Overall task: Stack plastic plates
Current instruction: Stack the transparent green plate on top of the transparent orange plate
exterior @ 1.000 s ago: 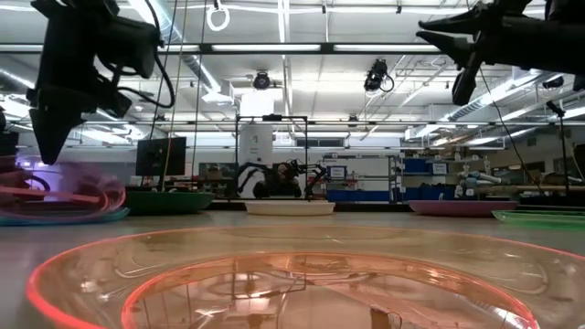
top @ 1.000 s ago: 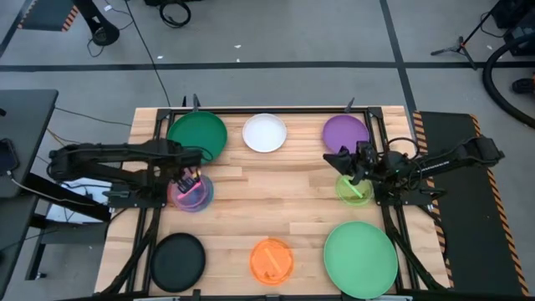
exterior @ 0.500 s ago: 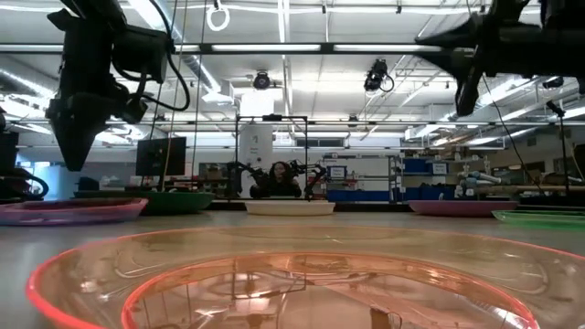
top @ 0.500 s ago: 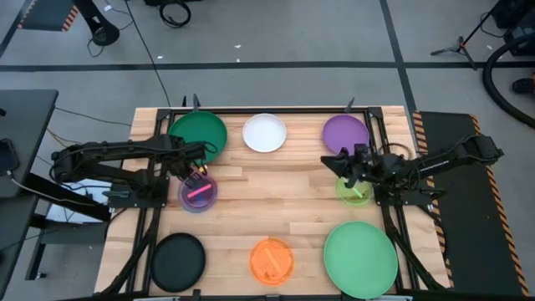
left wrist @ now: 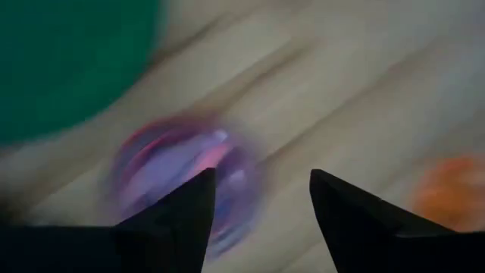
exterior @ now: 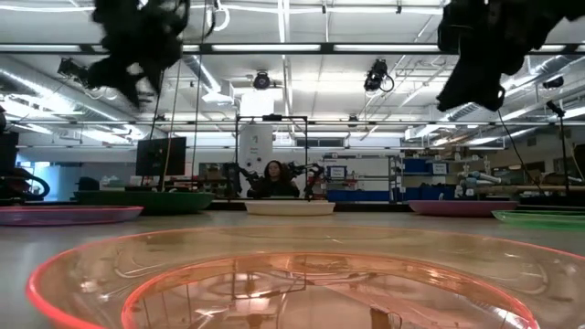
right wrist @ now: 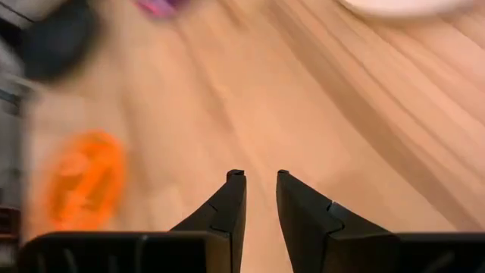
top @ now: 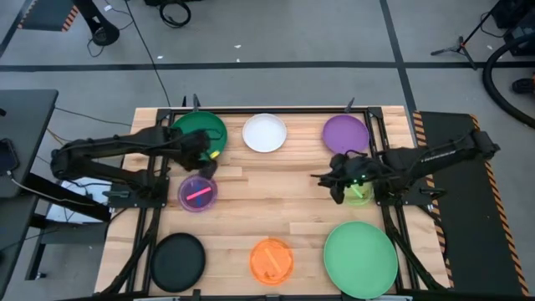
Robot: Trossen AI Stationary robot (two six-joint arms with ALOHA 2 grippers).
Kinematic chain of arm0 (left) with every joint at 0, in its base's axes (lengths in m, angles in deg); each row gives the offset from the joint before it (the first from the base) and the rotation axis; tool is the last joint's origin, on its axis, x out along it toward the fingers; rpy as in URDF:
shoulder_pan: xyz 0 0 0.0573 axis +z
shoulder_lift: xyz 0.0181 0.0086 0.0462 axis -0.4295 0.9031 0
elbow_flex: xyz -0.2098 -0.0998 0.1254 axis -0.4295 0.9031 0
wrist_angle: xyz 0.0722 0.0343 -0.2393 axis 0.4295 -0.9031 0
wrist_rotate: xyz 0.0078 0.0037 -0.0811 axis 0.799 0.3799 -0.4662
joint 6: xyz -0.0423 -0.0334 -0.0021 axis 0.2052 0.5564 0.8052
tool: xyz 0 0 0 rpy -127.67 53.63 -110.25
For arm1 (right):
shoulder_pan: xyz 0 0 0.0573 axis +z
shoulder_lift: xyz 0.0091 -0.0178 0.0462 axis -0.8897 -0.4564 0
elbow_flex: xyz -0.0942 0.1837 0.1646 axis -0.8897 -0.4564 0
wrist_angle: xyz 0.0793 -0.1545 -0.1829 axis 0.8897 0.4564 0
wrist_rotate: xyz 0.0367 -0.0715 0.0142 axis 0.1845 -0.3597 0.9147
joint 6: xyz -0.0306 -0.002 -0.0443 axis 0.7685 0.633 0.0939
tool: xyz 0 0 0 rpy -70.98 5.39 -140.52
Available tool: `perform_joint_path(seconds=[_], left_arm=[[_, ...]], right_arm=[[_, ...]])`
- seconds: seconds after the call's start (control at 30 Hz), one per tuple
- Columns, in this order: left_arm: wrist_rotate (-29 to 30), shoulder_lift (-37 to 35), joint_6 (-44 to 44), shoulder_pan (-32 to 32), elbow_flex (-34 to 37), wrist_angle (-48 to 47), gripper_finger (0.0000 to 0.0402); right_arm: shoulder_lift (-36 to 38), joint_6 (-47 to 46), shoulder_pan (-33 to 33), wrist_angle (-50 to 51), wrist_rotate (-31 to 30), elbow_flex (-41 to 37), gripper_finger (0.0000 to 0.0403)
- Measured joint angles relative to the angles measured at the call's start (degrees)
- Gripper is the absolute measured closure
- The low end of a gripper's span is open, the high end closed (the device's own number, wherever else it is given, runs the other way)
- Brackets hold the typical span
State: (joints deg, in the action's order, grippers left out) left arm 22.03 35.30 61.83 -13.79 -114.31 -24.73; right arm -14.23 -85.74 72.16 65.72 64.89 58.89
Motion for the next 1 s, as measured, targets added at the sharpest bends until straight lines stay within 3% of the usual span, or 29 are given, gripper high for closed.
perform_joint_path(seconds=[0.13, 0.27, 0.37, 0.47, 0.73, 1.0], left_arm=[[4.1, -0.1, -1.5, -4.2, -1.2, 21.7, 0.0184], [8.6, 1.0, -8.2, -7.9, -1.2, 40.5, 0.0186], [7.9, 1.7, -14.1, -9.9, -1.2, 50.9, 0.0186], [3.5, 1.4, -16.4, -11.3, -1.2, 57.1, 0.0186], [-7.8, -4.5, -17.6, -15.9, -1.1, 54.1, 0.0186], [-11.4, -13.4, -20.3, -19.3, -1.1, 46.2, 0.0186]], right_arm=[[-5.0, -6.7, 0.0, 13.3, -0.1, 6.0, 0.0318], [-10.7, -13.6, 0.4, 20.0, 6.7, 8.7, 0.0318], [-16.0, -20.3, 1.2, 23.9, 7.2, 9.3, 0.0318], [-21.6, -26.0, 1.5, 24.6, 8.7, 9.3, 0.0318], [-34.3, -32.8, 1.3, 20.4, 12.1, 9.4, 0.0318], [-37.2, -43.4, 2.0, 25.5, 15.2, 12.3, 0.0318]])
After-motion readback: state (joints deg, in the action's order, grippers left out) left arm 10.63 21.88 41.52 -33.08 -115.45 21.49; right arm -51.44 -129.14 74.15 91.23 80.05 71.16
